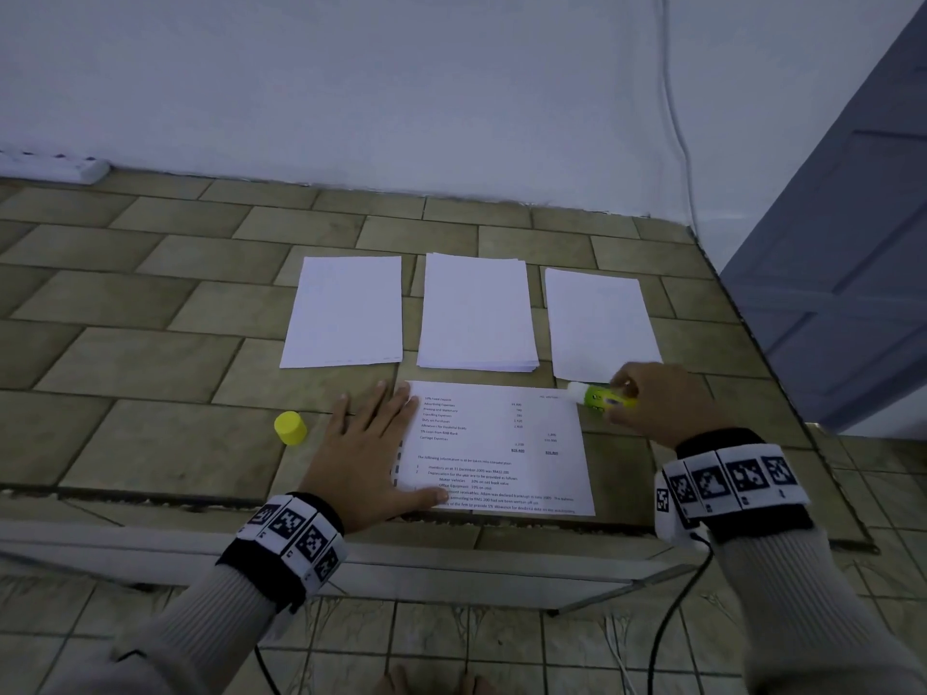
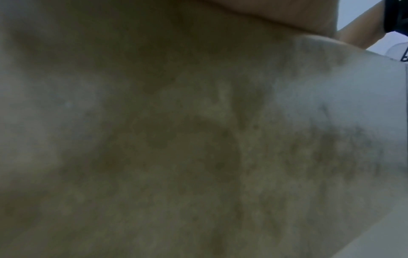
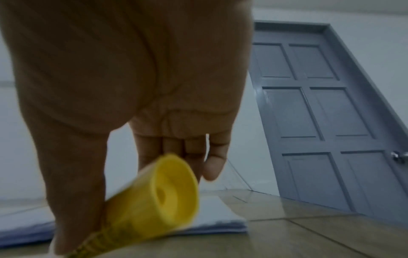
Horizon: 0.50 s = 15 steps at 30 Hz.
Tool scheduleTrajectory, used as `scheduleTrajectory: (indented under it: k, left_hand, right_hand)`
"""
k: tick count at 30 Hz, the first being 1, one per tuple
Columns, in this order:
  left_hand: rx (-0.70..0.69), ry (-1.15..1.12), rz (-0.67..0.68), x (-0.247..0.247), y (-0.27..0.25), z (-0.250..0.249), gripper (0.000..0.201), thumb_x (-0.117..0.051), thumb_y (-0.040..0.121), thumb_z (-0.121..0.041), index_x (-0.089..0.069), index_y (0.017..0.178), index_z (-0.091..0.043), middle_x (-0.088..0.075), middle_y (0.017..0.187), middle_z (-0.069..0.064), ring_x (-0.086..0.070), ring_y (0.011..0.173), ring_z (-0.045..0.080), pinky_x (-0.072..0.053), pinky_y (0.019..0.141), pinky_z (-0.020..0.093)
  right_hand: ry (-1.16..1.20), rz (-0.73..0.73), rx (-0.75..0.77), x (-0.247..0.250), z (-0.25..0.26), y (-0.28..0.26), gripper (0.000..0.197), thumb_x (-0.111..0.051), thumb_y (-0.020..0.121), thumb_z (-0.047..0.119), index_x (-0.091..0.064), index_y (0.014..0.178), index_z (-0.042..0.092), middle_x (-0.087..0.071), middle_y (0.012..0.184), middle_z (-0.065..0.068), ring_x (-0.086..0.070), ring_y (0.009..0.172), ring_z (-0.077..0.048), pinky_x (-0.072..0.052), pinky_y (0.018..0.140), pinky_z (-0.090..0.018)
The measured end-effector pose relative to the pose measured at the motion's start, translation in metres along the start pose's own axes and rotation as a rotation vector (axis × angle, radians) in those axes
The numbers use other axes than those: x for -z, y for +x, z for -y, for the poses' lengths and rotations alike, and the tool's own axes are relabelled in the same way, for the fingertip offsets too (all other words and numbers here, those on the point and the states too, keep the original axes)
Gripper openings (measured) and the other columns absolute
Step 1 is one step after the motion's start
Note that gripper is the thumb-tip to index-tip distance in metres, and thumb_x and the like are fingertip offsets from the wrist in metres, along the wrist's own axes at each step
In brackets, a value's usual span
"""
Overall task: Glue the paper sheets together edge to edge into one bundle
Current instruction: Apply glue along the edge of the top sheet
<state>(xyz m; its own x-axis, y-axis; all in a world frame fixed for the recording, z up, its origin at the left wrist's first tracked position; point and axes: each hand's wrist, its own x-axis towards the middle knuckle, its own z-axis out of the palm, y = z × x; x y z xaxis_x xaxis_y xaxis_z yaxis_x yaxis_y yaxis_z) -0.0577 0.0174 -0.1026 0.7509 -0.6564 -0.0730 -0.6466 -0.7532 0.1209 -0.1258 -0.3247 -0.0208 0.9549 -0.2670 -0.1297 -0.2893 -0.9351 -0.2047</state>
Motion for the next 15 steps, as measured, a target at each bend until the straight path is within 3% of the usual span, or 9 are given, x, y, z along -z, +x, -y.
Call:
scheduleTrajectory:
  k: [3, 7, 12, 15]
  left_hand:
    - [0.002, 0.011, 0.009, 0.001, 0.0, 0.0, 0.129, -0.004, 0.058, -0.102, -0.004, 0.156, -0.018, 0.009, 0.162, -0.005, 0.01, 0.149, 0.018, 0.004, 0.119, 0.054]
    - [-0.011, 0.007, -0.016, -0.001, 0.0, 0.001, 0.126, -0.006, 0.062, -0.101, -0.006, 0.156, -0.017, 0.008, 0.161, -0.004, 0.007, 0.15, 0.019, 0.002, 0.119, 0.055]
    - [-0.036, 0.003, -0.055, -0.006, -0.001, 0.002, 0.119, -0.013, 0.07, -0.097, -0.014, 0.155, -0.014, 0.0, 0.161, -0.002, -0.002, 0.15, 0.022, -0.003, 0.118, 0.058]
    - [-0.038, 0.008, -0.057, -0.006, -0.001, 0.003, 0.119, -0.012, 0.071, -0.096, -0.013, 0.155, -0.013, 0.001, 0.161, -0.001, 0.0, 0.15, 0.021, -0.003, 0.118, 0.057]
  right_hand:
    - [-0.111, 0.084, -0.011, -0.007, -0.006, -0.008, 0.029, -0.063, 0.087, 0.035, -0.062, 0.109, 0.015, -0.065, 0.106, -0.006, -0.055, 0.09, -0.018, -0.041, 0.073, -0.027]
    - [0.185, -0.094, -0.119, -0.003, -0.015, -0.016, 0.025, -0.063, 0.09, 0.029, -0.058, 0.103, 0.008, -0.062, 0.094, -0.009, -0.054, 0.08, -0.02, -0.038, 0.062, -0.029]
    - [0.437, -0.226, -0.362, 0.004, -0.03, -0.017, 0.043, -0.066, 0.088, 0.028, -0.051, 0.119, 0.002, -0.058, 0.105, -0.012, -0.053, 0.09, -0.026, -0.037, 0.074, -0.032]
    - [0.437, -0.239, -0.42, 0.001, -0.041, -0.014, 0.045, -0.068, 0.087, 0.024, -0.051, 0.12, 0.0, -0.06, 0.11, -0.019, -0.052, 0.09, -0.028, -0.036, 0.073, -0.031]
